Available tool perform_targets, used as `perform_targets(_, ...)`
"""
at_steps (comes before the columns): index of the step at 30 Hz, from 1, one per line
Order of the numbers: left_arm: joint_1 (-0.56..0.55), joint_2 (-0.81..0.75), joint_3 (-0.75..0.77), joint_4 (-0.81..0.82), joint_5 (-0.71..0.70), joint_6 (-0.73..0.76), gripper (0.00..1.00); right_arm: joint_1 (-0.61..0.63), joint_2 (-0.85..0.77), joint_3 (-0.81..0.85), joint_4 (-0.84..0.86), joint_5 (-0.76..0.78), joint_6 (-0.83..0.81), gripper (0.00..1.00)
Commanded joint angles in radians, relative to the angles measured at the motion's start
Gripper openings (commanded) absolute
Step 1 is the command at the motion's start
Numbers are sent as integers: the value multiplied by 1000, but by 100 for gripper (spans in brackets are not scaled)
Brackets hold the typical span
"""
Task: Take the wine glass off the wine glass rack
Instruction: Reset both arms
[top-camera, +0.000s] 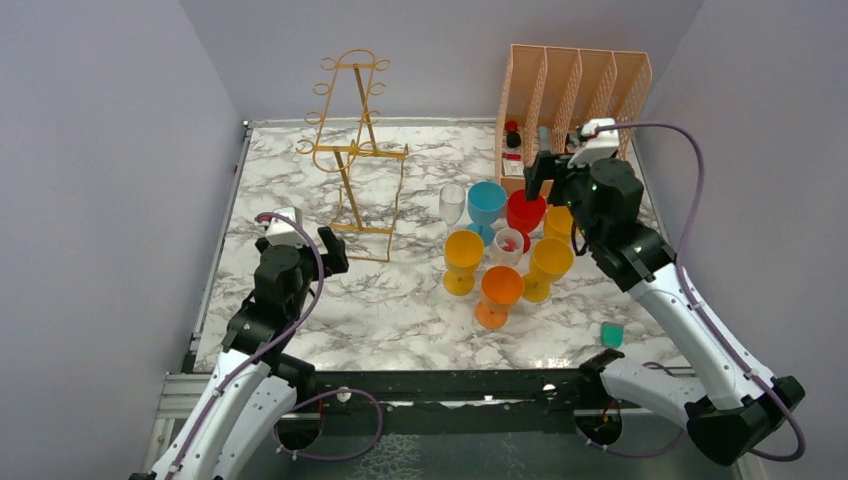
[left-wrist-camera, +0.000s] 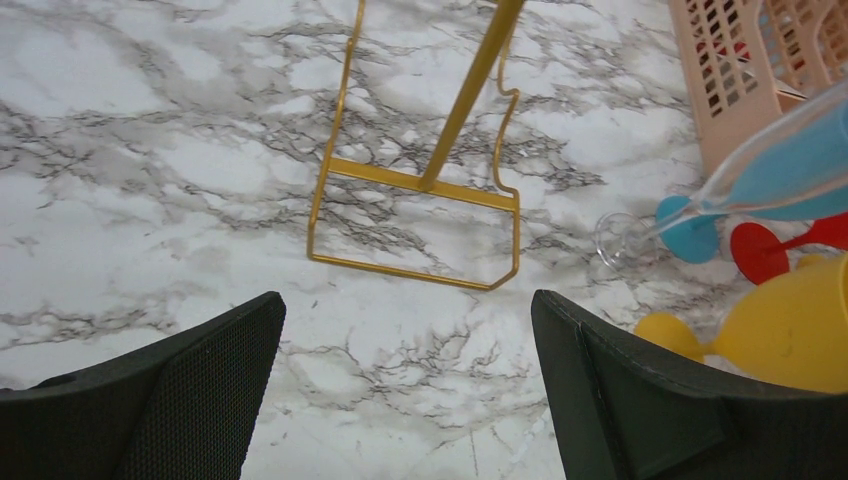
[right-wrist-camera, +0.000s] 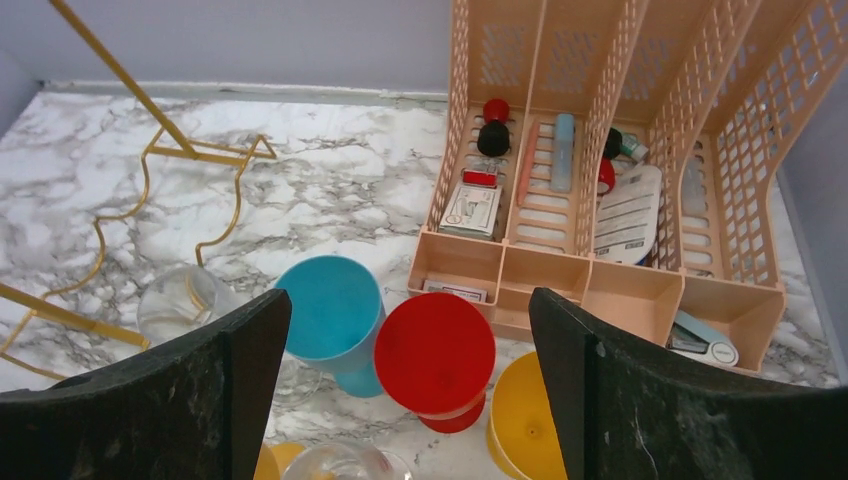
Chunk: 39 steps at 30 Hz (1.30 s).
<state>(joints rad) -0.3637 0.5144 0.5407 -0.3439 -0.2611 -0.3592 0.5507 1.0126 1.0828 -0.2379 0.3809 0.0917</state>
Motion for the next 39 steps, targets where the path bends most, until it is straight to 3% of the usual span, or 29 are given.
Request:
perform_targets(1,4,38,66,-62,-180,11,99,-197,23,71,-124,-296,145,92)
perform_targets(5,8,89,123,-102,-232,54,99,-355,52,76,-155,-485,198,93)
perform_targets(8,47,123,165,-127,-235,79,99,-380,59,82,-162,-480,198,93)
perform_targets(14,332,209,299,-166,65,84,99,-380,49,167,-207,-449,110,94)
perform_targets(16,381,227,378,-195,128,60,99,-380,38,201,-230,-427,90,98)
perform_targets(25,379,274,736,-332,48,91,99,-380,-21,255,-240,-472,37,100)
perform_targets(31,373,266,780,-327,71,137,99,-380,-36,263,-263,-420,12,100)
perform_targets(35,371,262,785,-318,106,135,99,-381,-42,303,-270,-502,-20,100)
perform_targets(39,371,267,807,-316,126,135,99,-380,-54,336,-264,-484,-17,100)
